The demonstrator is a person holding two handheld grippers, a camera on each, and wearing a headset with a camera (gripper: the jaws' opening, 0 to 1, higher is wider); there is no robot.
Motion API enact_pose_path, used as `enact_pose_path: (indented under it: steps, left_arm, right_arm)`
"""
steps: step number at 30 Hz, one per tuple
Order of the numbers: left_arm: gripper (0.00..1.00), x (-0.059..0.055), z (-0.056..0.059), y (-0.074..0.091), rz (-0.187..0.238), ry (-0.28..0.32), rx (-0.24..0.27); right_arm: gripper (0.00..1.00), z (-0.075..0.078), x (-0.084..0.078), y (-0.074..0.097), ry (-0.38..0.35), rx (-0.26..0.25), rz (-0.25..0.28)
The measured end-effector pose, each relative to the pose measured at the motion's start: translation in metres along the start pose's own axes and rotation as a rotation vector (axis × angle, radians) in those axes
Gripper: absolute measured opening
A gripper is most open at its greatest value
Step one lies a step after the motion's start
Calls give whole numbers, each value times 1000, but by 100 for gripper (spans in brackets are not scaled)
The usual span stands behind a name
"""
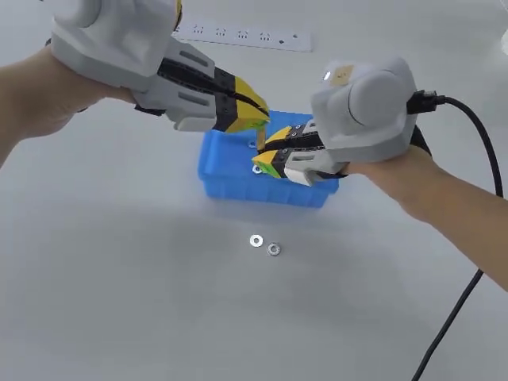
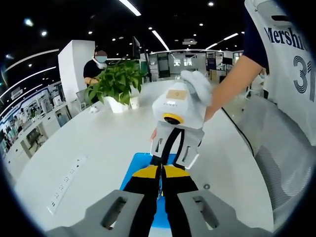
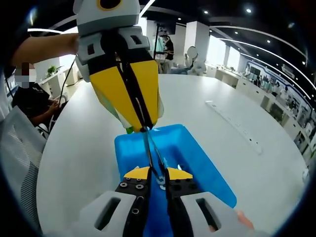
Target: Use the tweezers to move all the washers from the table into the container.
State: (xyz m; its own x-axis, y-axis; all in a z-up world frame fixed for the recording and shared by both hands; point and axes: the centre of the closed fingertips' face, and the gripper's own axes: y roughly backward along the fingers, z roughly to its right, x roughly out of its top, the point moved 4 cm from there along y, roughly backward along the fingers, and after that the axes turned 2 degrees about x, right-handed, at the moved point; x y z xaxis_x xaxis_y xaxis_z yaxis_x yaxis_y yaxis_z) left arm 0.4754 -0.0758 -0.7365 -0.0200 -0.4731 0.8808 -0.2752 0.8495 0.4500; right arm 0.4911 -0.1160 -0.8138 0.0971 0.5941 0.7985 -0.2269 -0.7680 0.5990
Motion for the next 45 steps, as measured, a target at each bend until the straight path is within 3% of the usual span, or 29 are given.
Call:
enact_pose_path:
  steps: [9,19,30,37,45]
  left_arm:
    - [5,25,14,19,17,-54,-16]
    - [5,42,46,33,12,-102,-33]
    - [5,37,82,37,15,-79,-56]
    - [5,26,91,37,21,-27,-55]
    - [5,16,93,34,32,22,-51]
  right_arm:
    - [12,-16,19,24,21,-4,67]
    - [12,-44,26,46,48,0,91]
    - [12,-76,15,51,26,34,90]
    - [12,-90,6,46,26,62,73]
    - [12,-95,-3,42,11,77,55]
